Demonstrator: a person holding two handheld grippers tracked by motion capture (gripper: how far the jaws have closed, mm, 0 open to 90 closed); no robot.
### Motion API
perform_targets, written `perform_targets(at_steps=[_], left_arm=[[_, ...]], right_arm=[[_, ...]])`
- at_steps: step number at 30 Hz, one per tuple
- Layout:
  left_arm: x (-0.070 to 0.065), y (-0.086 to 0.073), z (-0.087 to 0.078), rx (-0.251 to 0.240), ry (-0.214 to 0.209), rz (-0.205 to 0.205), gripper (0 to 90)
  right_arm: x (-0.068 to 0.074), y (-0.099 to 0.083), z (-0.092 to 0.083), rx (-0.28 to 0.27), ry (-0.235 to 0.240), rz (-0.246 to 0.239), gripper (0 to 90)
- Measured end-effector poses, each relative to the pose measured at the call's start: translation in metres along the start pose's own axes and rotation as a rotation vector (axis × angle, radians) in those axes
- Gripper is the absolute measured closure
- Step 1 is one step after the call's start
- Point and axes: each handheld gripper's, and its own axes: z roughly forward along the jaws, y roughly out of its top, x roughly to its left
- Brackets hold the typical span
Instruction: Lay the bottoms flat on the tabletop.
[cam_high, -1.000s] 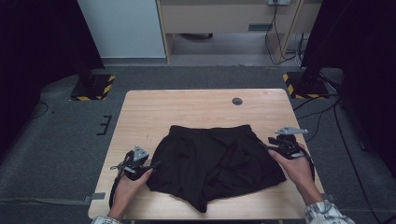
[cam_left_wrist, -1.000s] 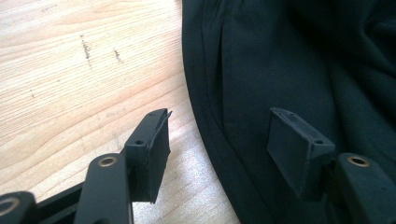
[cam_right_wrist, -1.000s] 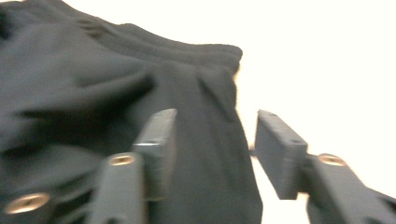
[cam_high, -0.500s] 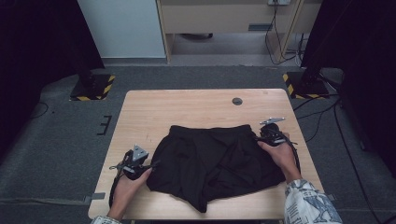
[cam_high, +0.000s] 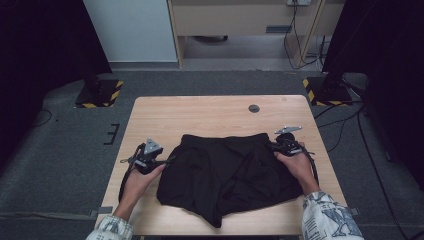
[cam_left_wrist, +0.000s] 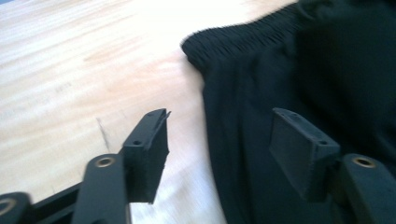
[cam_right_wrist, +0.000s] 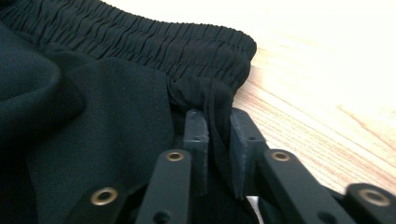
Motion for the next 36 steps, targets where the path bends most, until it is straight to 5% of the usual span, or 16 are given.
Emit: perform_targets(at_steps=[8, 14, 23, 29, 33, 34, 35, 36], left_arm=[[0.014, 0.017, 0.031, 0.087, -0.053, -0.031, 49.5], [0.01, 0.018, 0.049, 0.12, -0.108, -0.032, 46.4], [0.01, 0.02, 0.065, 0.143, -0.063, -0.035, 51.2], [0.0, 0.018, 0.064, 0.123, -0.049, -0.013, 64.3], [-0.004, 0.017, 0.065, 0.113, -0.04, -0.018, 70.9], [-0.005, 0.017, 0.065, 0.114, -0.038, -0.014, 74.0], [-0.006, 0.017, 0.065, 0.112, -0.036, -0.018, 74.0], [-0.006, 0.017, 0.064, 0.111, -0.037, -0.022, 78.1]], right_arm=[[-0.002, -0.004, -0.001, -0.022, 0.014, 0.005, 83.0], [-0.003, -0.007, -0.002, -0.039, 0.018, 0.012, 83.7], [-0.005, -0.009, -0.002, -0.05, 0.03, 0.026, 84.1], [-0.005, -0.008, -0.002, -0.047, 0.03, 0.03, 83.8], [-0.003, -0.005, 0.0, -0.036, 0.023, 0.009, 69.6], [-0.003, -0.002, 0.002, -0.032, -0.002, 0.012, 58.7], [-0.003, -0.002, 0.002, -0.032, -0.002, 0.012, 58.7], [-0.002, -0.001, 0.002, -0.025, -0.004, 0.004, 67.8]])
